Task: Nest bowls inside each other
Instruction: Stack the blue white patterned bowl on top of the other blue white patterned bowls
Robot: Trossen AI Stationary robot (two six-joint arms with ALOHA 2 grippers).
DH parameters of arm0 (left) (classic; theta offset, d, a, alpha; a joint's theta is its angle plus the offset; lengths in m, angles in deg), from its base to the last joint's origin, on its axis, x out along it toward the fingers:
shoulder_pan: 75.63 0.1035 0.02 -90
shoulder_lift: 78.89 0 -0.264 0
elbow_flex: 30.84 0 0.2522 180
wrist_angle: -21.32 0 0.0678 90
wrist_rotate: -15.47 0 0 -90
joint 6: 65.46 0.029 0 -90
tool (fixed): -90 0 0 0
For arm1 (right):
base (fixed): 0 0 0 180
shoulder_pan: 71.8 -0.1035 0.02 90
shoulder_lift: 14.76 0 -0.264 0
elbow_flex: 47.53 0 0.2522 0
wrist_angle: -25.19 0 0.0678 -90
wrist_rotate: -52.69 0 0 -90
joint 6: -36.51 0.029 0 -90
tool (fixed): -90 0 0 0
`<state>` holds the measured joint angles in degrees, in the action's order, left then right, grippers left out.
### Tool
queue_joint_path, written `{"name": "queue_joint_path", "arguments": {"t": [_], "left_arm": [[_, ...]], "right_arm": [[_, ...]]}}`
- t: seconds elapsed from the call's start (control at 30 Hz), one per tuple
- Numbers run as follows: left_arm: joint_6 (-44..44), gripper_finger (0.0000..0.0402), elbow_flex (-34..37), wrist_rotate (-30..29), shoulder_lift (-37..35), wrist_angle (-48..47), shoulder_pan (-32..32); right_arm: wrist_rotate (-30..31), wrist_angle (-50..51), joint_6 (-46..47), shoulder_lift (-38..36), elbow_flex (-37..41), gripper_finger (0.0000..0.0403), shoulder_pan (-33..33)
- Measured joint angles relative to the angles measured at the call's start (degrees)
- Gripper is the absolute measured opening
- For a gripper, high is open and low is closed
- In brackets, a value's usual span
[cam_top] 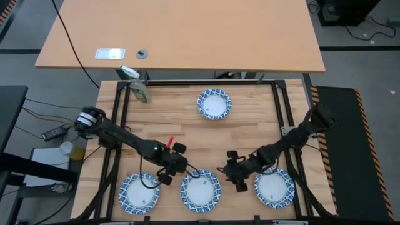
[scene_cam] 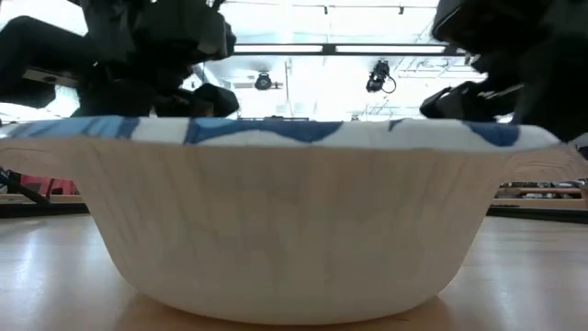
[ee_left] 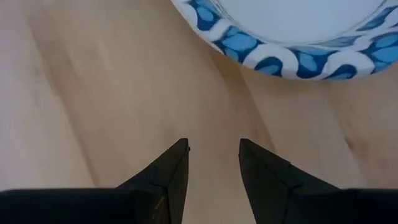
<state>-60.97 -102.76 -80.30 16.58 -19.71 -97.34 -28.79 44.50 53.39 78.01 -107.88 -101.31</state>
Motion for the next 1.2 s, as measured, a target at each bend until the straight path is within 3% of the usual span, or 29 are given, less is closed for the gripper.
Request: {"name": "queue_joint_path", "arguments": {"t": [0.27, 0.63, 0.73, 1.2], "left_arm": [[-0.2, 0.0143, 0.0, 5.0, 2.8, 3.7, -0.8], [0.9, 0.0143, 0.0, 5.3, 4.7, 6.5, -0.8], [0.8, 0.0143, 0.0, 7.6, 5.1, 7.7, -0.8], [-0.7, 0.0143, 0.0, 12.9, 5.5, 12.3, -1.2]], "right_arm": [[-0.3, -5.3, -1.9, 2.9, 0.0, 0.0208, -2.8], [-1.1, -17.0, -3.5, 11.6, 0.0, 0.0208, -3.6], [-1.4, -20.1, -3.4, 13.2, 0.0, 0.0208, -3.8], [-0.8, -23.5, -1.5, 12.6, 0.0, 0.0208, -3.9]]}}
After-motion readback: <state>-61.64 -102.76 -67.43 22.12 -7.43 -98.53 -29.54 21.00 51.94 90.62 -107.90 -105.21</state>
